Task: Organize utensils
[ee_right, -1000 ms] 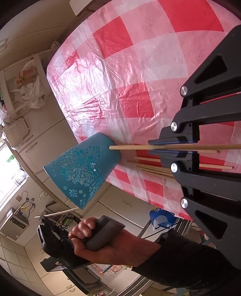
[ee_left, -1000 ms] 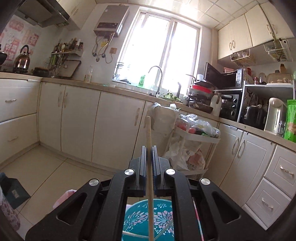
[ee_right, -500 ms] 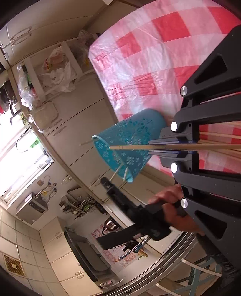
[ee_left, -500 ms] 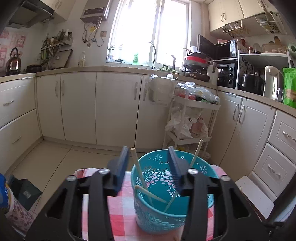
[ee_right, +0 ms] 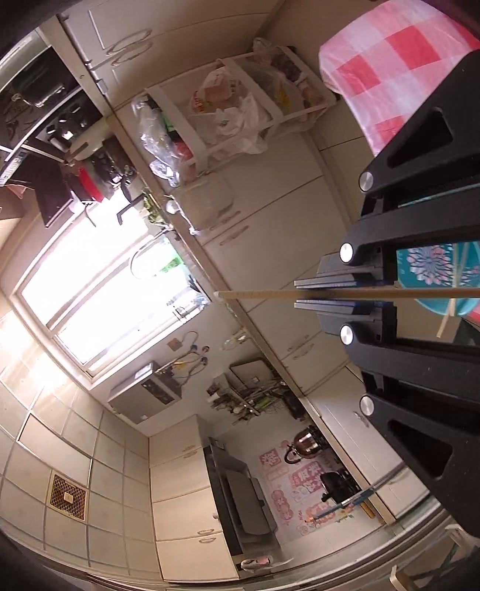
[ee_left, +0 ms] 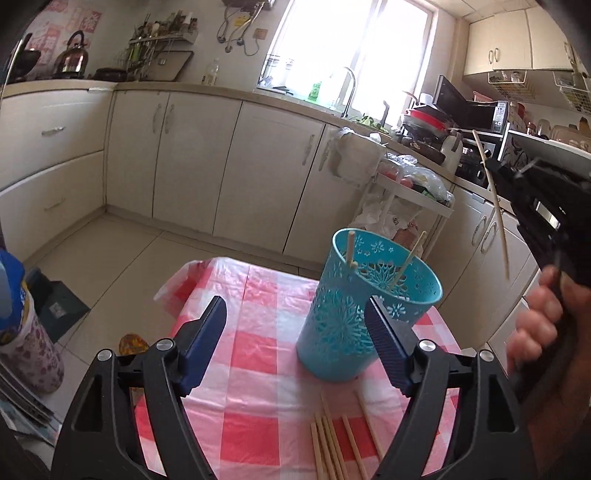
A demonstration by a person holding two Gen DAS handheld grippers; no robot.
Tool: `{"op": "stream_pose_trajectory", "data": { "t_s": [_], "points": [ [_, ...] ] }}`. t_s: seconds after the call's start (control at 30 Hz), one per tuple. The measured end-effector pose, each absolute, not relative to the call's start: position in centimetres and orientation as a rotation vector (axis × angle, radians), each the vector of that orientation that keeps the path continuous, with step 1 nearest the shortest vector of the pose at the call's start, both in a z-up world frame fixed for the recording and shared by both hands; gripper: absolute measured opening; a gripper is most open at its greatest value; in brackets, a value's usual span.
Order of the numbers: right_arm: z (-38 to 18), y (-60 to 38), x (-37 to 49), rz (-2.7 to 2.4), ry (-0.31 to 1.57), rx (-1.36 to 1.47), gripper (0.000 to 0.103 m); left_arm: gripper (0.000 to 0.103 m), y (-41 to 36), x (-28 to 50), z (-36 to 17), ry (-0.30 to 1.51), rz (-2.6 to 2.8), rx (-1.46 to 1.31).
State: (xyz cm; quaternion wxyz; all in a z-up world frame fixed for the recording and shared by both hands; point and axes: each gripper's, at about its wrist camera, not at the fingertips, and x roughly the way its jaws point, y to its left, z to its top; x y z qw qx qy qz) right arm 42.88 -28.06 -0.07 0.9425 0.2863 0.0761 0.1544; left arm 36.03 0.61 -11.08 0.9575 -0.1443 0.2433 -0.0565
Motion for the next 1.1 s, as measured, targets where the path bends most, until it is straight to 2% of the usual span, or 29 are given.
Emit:
{"op": "stream_pose_trajectory", "data": {
  "t_s": [0.23, 0.47, 0.53, 0.6, 0.73, 0.83, 0.93, 1.1],
  "points": [
    [-3.0, -26.2, 47.3, 0.214, 0.219, 0.51, 0.006, 0.074, 1.0, 34.6, -14.1, 0.592, -0.113, -0.318],
    [-7.0, -25.3, 46.9, 0.206, 0.307, 0.422, 0.006, 0.074, 1.2, 34.3, -15.5, 0.649, -0.112, -0.306],
    [-7.6, -25.0, 46.2, 0.218, 0.321, 0.392, 0.011, 0.074, 1.0, 34.2, -15.6, 0.662, -0.114, -0.295],
    [-7.8, -25.0, 45.3, 0.23, 0.338, 0.369, 0.026, 0.075, 0.8, 34.1, -15.7, 0.681, -0.116, -0.278],
    [-7.8, -25.7, 41.9, 0.266, 0.37, 0.337, 0.032, 0.075, 0.1, 33.8, -16.1, 0.742, -0.129, -0.229],
    [-9.0, -26.4, 38.3, 0.301, 0.488, 0.32, 0.034, 0.075, -0.3, 33.3, -16.7, 0.791, -0.144, -0.193],
    [-12.4, -26.0, 35.3, 0.33, 0.698, 0.251, 0.034, 0.075, -0.7, 32.7, -17.4, 0.826, -0.15, -0.166],
    [-17.7, -24.7, 33.0, 0.362, 0.896, 0.174, 0.028, 0.075, -1.6, 32.6, -18.7, 0.889, -0.142, -0.134]
  ]
}}
